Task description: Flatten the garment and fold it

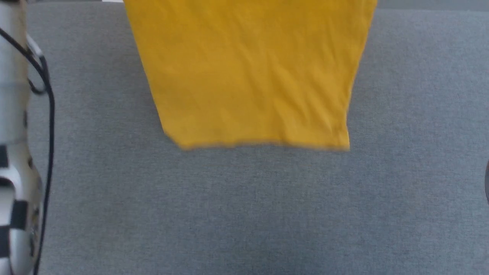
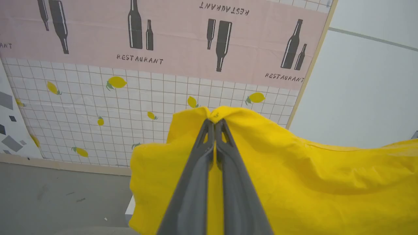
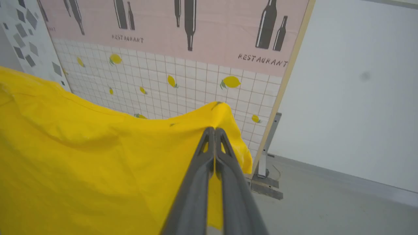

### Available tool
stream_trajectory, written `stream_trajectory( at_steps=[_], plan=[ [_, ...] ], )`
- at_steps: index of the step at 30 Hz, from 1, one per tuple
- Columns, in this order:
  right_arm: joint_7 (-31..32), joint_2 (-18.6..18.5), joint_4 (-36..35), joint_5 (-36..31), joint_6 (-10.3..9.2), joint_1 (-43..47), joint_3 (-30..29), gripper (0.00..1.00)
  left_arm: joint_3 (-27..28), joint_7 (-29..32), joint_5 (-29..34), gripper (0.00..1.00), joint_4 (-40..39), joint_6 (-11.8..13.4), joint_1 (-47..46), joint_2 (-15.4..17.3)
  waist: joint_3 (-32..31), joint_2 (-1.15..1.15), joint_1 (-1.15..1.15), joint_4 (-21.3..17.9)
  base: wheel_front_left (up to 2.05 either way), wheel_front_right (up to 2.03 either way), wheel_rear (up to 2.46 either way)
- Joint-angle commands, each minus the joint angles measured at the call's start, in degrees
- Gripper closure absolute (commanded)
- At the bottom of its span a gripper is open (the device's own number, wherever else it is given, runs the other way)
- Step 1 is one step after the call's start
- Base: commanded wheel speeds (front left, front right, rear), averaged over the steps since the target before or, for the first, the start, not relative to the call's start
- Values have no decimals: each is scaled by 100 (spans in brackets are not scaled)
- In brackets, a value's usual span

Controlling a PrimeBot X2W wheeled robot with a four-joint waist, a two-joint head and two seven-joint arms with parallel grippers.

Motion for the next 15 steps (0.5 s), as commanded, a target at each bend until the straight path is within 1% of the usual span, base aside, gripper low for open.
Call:
stream_trajectory(
  at_steps=[1, 4, 8, 11, 15],
  plan=[
    [-264, 99, 208, -163, -9, -370, -90, 100, -35, -263, 187, 100, 94, 43, -384, 24, 249, 0, 0, -207, 0, 0, 0],
    [-854, 281, 619, -420, -9, -1043, -250, 100, -6, -776, 373, 100, 305, 80, -979, 13, 395, 0, 0, -278, 0, 0, 0],
    [-1678, 380, 1122, -850, -9, -1653, -372, 100, 27, -1360, 516, 100, 584, 46, -1517, 33, 545, 0, 0, -338, 0, 0, 0],
    [-2004, 402, 1497, -1066, -9, -1921, -372, 100, 51, -1630, 508, 100, 820, -40, -1693, 37, 663, 0, 0, -327, 0, 0, 0],
    [-2208, 402, 1895, -1134, -9, -2091, -318, 100, 46, -1788, 434, 100, 1146, -174, -1689, 3, 869, 0, 0, -273, 0, 0, 0]
  ],
)
